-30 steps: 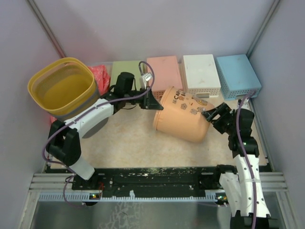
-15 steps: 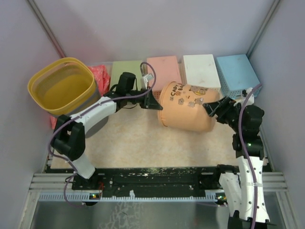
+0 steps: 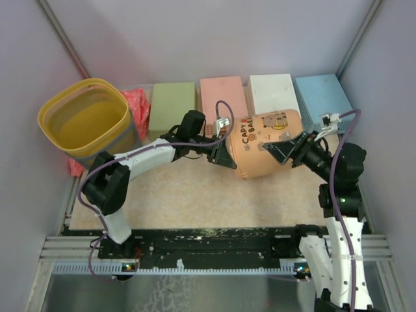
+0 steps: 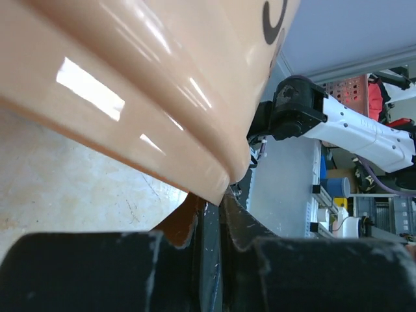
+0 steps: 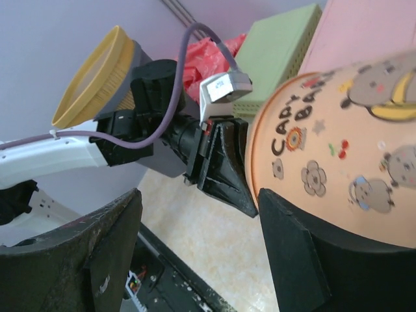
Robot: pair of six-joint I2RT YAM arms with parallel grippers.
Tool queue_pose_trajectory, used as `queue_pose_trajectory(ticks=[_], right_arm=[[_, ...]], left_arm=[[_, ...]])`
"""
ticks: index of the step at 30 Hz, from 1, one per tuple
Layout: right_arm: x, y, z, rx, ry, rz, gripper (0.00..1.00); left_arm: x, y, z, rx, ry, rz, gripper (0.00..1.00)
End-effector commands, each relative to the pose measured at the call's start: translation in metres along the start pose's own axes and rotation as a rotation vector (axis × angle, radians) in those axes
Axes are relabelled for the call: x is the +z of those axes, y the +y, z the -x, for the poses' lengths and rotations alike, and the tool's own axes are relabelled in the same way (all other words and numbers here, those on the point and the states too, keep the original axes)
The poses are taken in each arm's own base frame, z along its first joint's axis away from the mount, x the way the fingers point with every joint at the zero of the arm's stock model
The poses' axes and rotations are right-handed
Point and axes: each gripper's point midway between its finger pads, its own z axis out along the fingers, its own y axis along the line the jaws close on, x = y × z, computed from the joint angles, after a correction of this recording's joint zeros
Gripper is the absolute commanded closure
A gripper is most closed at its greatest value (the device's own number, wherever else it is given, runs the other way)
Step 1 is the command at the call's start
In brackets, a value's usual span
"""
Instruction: Turn the large container upside down
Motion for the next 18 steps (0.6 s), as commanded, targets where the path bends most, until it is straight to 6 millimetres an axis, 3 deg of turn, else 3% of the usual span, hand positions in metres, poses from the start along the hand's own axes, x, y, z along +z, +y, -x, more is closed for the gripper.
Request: queue_pose_trajectory(ticks=[1, 11, 14, 18], right_arm=[[0.004, 0.0, -0.004, 0.002, 0.015, 0.028, 0.28], [-0.003, -0.021, 0.043, -0.137, -0.11, -0.21, 0.28], [-0.015, -0.047, 0.063, -0.155, -0.188, -0.398, 0.28], [-0.033, -0.084, 0.074, -0.152, -0.232, -0.633, 0.27]], left_arm=[[-0.001, 0.028, -0.021, -0.114, 0.014, 0.046, 1.0], [-0.002, 0.037, -0.039, -0.158, 0.019, 0.067, 1.0], [-0.004, 0.041, -0.043, -0.162, 0.014, 0.079, 1.0], [-0.007, 0.042, -0.045, -0.148, -0.002, 0.064, 1.0]])
